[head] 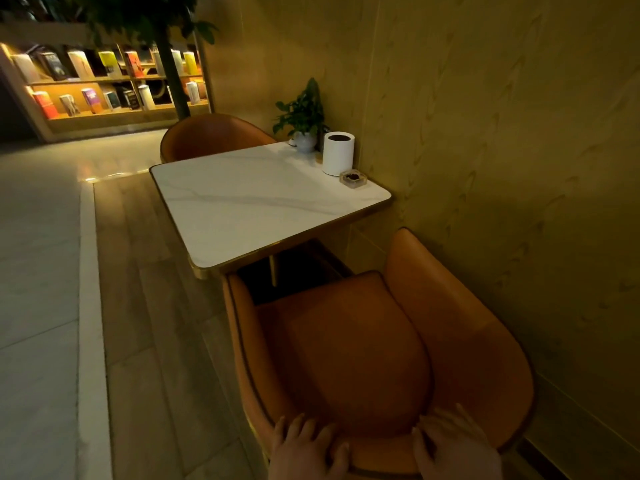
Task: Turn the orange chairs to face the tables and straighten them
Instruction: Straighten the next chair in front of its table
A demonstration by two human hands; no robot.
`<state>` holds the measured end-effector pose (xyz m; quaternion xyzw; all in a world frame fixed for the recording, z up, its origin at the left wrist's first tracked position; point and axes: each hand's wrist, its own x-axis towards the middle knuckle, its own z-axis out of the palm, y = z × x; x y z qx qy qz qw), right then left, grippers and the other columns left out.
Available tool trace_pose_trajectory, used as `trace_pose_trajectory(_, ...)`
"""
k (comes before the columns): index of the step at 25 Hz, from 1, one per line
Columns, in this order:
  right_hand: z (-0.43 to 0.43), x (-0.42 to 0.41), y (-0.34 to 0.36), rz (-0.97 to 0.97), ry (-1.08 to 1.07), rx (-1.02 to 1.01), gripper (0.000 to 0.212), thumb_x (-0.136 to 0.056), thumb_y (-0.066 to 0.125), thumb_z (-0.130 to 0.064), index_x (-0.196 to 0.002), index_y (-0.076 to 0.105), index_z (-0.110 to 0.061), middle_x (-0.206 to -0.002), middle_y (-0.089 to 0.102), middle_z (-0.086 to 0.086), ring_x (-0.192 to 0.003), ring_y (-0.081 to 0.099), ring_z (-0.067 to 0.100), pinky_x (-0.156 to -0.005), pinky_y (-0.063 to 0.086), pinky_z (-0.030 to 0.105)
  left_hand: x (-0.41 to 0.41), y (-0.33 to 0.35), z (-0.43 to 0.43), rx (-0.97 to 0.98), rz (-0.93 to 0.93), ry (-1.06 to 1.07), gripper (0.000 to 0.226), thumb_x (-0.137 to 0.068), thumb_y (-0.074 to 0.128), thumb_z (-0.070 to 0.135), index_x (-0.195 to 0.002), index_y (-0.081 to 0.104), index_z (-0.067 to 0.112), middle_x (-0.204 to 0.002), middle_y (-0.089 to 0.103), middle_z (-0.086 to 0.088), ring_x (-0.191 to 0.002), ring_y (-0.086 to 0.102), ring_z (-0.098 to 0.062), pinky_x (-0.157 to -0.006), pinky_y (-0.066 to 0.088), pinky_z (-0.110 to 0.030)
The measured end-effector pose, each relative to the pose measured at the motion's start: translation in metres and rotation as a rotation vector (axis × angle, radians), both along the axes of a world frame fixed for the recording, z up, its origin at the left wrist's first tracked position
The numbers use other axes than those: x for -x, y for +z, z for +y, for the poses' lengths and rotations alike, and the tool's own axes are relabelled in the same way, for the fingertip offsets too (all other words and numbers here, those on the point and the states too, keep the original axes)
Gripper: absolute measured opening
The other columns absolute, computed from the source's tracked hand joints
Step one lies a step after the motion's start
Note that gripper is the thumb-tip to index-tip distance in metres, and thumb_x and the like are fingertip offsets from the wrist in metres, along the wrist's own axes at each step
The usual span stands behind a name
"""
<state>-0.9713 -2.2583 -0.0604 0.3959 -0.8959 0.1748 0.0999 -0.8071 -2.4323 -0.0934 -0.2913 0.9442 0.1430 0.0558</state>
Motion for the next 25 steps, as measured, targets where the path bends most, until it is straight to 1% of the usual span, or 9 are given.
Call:
trace_pose_trajectory(1, 0.001, 0.003, -0.003, 0.015, 0.028, 0.004, 0.01, -0.06, 0.075, -0.034, -0.066, 0.079, -0.026, -0.077, 0.075, -0.012, -0.082, 0.073, 0.011, -0.087, 0.053, 0.046, -0.001, 0.0, 0.002, 0.003, 0.06, 0.005, 0.05, -0.08, 0.037, 0.068, -0.112, 0.071, 0.051, -0.114, 0.071, 0.017, -0.116, 0.065, -0.016, -0.102, 0.047, -0.058)
trace_pose_trajectory(3, 0.008, 0.014, -0.009, 0.038, 0.069, 0.017, 0.011, -0.064, 0.074, -0.035, -0.067, 0.079, -0.026, -0.079, 0.075, -0.013, -0.083, 0.072, 0.009, -0.089, 0.053, 0.043, 0.002, -0.006, 0.014, 0.047, 0.184, -0.002, 0.041, -0.073, 0.045, 0.064, -0.089, 0.079, 0.047, -0.084, 0.074, 0.014, -0.086, 0.074, -0.017, -0.078, 0.06, -0.051)
trace_pose_trajectory(7, 0.034, 0.041, -0.01, 0.063, 0.066, -0.058, 0.014, -0.075, 0.069, -0.038, -0.075, 0.079, -0.028, -0.086, 0.076, -0.011, -0.088, 0.071, 0.01, -0.092, 0.051, 0.039, 0.019, -0.007, 0.042, 0.072, 0.186, 0.033, 0.039, -0.076, 0.047, 0.068, -0.089, 0.078, 0.047, -0.08, 0.071, 0.012, -0.081, 0.071, -0.021, -0.073, 0.058, -0.046)
trace_pose_trajectory(9, 0.042, 0.051, -0.001, 0.011, 0.021, -0.152, 0.006, -0.078, 0.075, -0.038, -0.078, 0.077, -0.033, -0.087, 0.074, -0.013, -0.091, 0.069, 0.011, -0.093, 0.046, 0.033, 0.033, -0.011, 0.047, 0.104, 0.159, -0.002, 0.048, -0.083, 0.04, 0.072, -0.098, 0.074, 0.042, -0.09, 0.065, 0.008, -0.091, 0.058, -0.024, -0.079, 0.045, -0.047)
trace_pose_trajectory(11, 0.043, 0.055, 0.003, -0.025, -0.025, -0.247, 0.015, -0.086, 0.062, -0.049, -0.082, 0.074, -0.039, -0.089, 0.07, -0.019, -0.095, 0.063, 0.005, -0.095, 0.04, 0.024, 0.043, -0.015, 0.044, 0.016, 0.076, -0.017, 0.062, -0.086, 0.025, 0.076, -0.107, 0.068, 0.037, -0.102, 0.054, 0.007, -0.102, 0.042, -0.024, -0.083, 0.028, -0.047)
trace_pose_trajectory(13, 0.041, 0.056, 0.0, -0.056, -0.024, -0.282, 0.029, -0.09, 0.047, -0.055, -0.084, 0.072, -0.04, -0.089, 0.067, -0.02, -0.095, 0.059, 0.002, -0.095, 0.039, 0.022, 0.046, -0.024, 0.038, -0.025, 0.037, -0.012, 0.065, -0.085, 0.019, 0.079, -0.107, 0.066, 0.038, -0.097, 0.044, 0.008, -0.101, 0.036, -0.02, -0.079, 0.021, -0.044)
trace_pose_trajectory(16, 0.04, 0.057, -0.004, -0.088, -0.054, -0.282, 0.036, -0.088, 0.039, -0.058, -0.084, 0.07, -0.04, -0.086, 0.064, -0.022, -0.092, 0.055, 0.004, -0.079, 0.044, 0.021, 0.044, -0.032, 0.038, -0.016, 0.084, 0.05, 0.061, -0.086, 0.02, 0.078, -0.105, 0.065, 0.042, -0.09, 0.039, 0.012, -0.1, 0.042, -0.018, -0.078, 0.019, -0.042)
trace_pose_trajectory(20, 0.034, 0.054, -0.003, -0.158, -0.13, -0.292, 0.031, -0.084, 0.044, -0.057, -0.075, 0.065, -0.036, -0.071, 0.053, -0.017, -0.07, 0.043, 0.001, -0.055, 0.039, 0.022, 0.045, -0.03, 0.041, -0.02, 0.134, 0.062, 0.052, -0.088, 0.024, 0.076, -0.102, 0.064, 0.045, -0.092, 0.055, 0.013, -0.102, 0.051, -0.017, -0.082, 0.021, -0.041)
trace_pose_trajectory(25, 0.028, 0.051, -0.004, -0.114, -0.193, -0.249, 0.034, -0.078, 0.041, -0.064, -0.075, 0.064, -0.04, -0.067, 0.047, -0.019, -0.062, 0.037, 0.0, -0.048, 0.025, 0.021, 0.041, -0.029, 0.04, -0.052, 0.138, 0.023, 0.061, -0.088, 0.018, 0.076, -0.109, 0.065, 0.044, -0.103, 0.063, 0.012, -0.112, 0.054, -0.017, -0.109, 0.024, -0.05)
